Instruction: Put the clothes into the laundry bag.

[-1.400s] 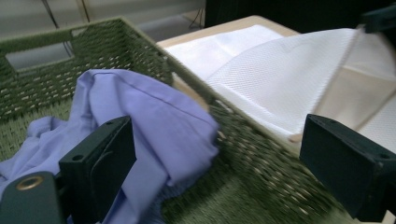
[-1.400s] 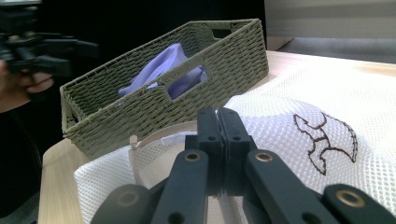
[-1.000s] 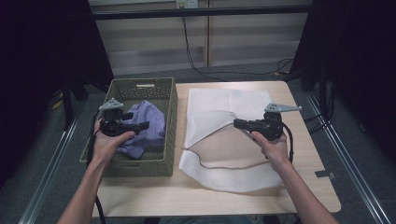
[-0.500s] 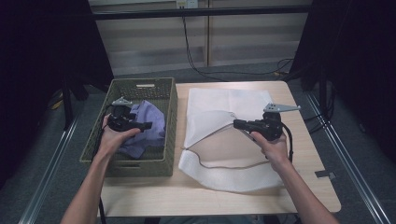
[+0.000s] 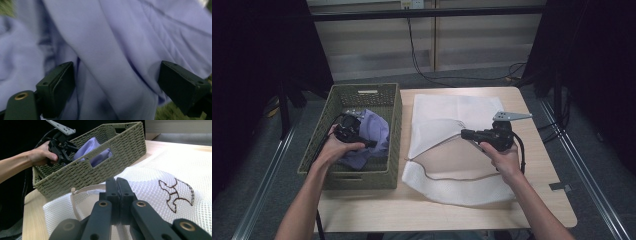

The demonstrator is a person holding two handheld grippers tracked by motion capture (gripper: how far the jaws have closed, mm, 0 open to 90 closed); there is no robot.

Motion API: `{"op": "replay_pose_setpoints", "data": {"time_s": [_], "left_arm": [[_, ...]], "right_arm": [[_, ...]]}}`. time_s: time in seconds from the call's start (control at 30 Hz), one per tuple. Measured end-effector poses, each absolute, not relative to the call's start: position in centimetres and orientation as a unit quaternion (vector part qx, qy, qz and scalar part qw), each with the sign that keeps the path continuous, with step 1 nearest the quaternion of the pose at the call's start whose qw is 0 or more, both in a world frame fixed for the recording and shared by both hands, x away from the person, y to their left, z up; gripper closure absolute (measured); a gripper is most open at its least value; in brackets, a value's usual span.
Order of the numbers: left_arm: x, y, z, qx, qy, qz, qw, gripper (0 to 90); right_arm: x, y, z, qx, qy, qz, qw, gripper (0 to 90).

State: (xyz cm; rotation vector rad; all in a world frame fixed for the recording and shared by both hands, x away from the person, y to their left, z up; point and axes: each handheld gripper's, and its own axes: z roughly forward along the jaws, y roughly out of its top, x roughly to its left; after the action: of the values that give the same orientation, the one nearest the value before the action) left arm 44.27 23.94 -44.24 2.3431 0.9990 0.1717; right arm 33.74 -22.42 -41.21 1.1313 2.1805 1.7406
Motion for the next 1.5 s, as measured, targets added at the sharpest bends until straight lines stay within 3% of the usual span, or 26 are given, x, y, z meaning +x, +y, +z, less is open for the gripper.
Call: {"op": "replay_pose_setpoints", "data": {"time_s": [0.4, 0.63, 1.1, 1.23, 1.27, 1.3, 1.37, 1.5], "left_arm": [[44.5, 23.1, -45.3, 0.903, 0.348, 0.065, 0.245, 18.9], [44.4, 22.4, -46.7, 0.925, 0.327, 0.073, 0.182, 21.8], [44.4, 22.3, -47.6, 0.932, 0.313, 0.064, 0.172, 18.6], [44.5, 22.1, -47.1, 0.925, 0.339, 0.067, 0.156, 37.2], [44.5, 22.0, -46.9, 0.927, 0.337, 0.058, 0.155, 49.7], [44.5, 22.0, -46.8, 0.928, 0.334, 0.051, 0.154, 49.7], [44.3, 22.1, -46.5, 0.931, 0.328, 0.081, 0.134, 73.6], [44.7, 22.9, -46.3, 0.913, 0.369, 0.061, 0.160, 80.8]], "right_arm": [[33.8, -22.4, -41.4, 0.380, 0.724, 0.571, 0.069, 89.0], [33.9, -22.4, -41.6, 0.380, 0.725, 0.571, 0.065, 88.9], [33.9, -22.5, -41.7, 0.383, 0.724, 0.570, 0.066, 88.8], [33.9, -22.5, -41.7, 0.383, 0.725, 0.569, 0.067, 88.8], [33.9, -22.5, -41.7, 0.383, 0.725, 0.568, 0.068, 88.8], [33.9, -22.5, -41.7, 0.383, 0.725, 0.568, 0.068, 88.8], [33.9, -22.5, -41.6, 0.383, 0.725, 0.568, 0.068, 88.8], [33.9, -22.5, -41.6, 0.384, 0.725, 0.568, 0.068, 88.9]]}}
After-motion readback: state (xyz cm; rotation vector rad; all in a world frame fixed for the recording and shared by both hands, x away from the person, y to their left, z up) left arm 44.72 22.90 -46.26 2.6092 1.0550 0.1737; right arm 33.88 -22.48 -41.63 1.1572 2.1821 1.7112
